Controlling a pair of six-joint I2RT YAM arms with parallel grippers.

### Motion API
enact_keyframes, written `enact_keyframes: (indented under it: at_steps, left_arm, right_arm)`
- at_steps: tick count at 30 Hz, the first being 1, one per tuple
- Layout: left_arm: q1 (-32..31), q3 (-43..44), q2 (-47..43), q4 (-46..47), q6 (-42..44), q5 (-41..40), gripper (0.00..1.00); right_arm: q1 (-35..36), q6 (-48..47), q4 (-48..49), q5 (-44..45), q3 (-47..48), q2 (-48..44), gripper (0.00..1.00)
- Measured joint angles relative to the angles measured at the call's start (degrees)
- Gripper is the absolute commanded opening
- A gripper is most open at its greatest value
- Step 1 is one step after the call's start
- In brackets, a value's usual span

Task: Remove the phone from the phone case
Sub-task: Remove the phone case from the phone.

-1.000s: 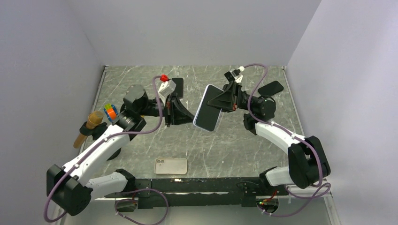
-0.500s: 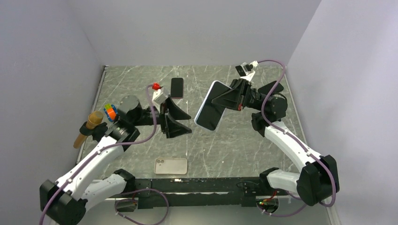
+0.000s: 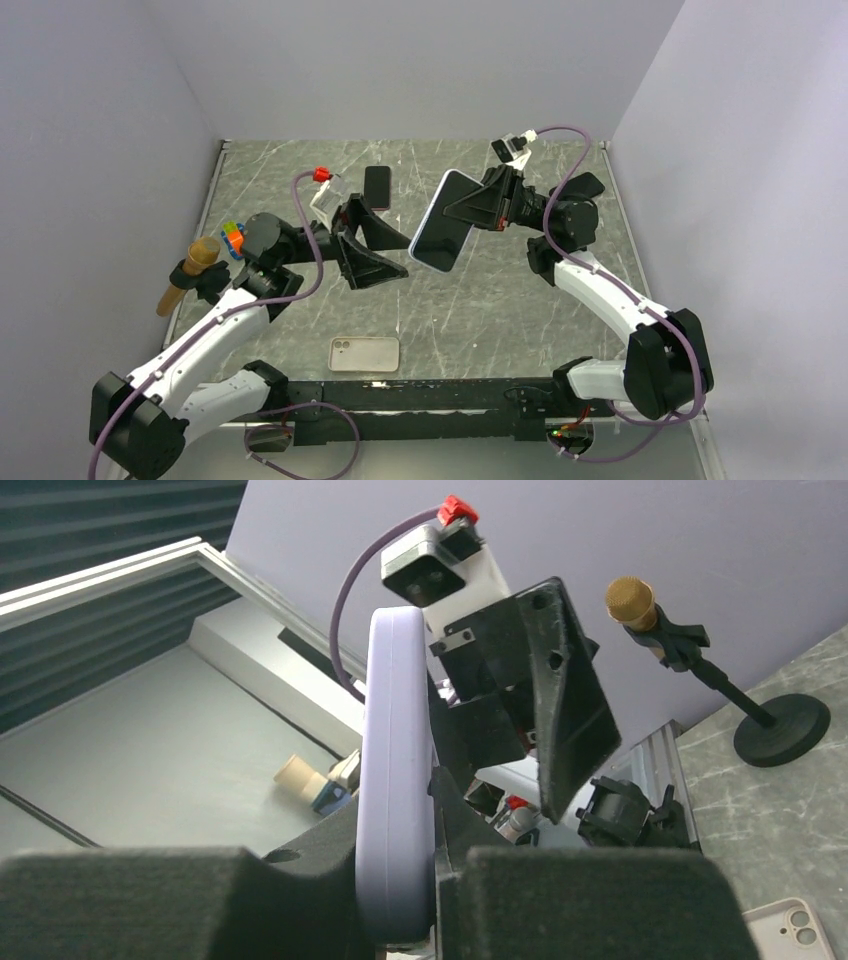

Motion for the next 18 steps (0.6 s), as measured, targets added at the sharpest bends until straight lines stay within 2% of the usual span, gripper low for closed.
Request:
enact_keyframes:
  at_steps: [3, 10, 18]
  left_arm:
    - [0.0, 0.0, 2.12, 0.9, -1.36, 0.15, 0.72]
    - [-0.04, 0.39, 3.69, 1.77, -3.1, 0.17, 0.79]
    - [-0.07, 1.05, 4.33, 2.78, -3.54, 0.2, 0.78]
  right_arm:
    - [0.0, 0.35, 1.2, 0.02, -0.52, 0.0, 0.0]
    - [0.0, 1.22, 3.52, -0.02, -2.01, 0.0, 0.0]
    - [0.0, 1.81, 5.51, 0.0, -3.04, 0.0, 0.0]
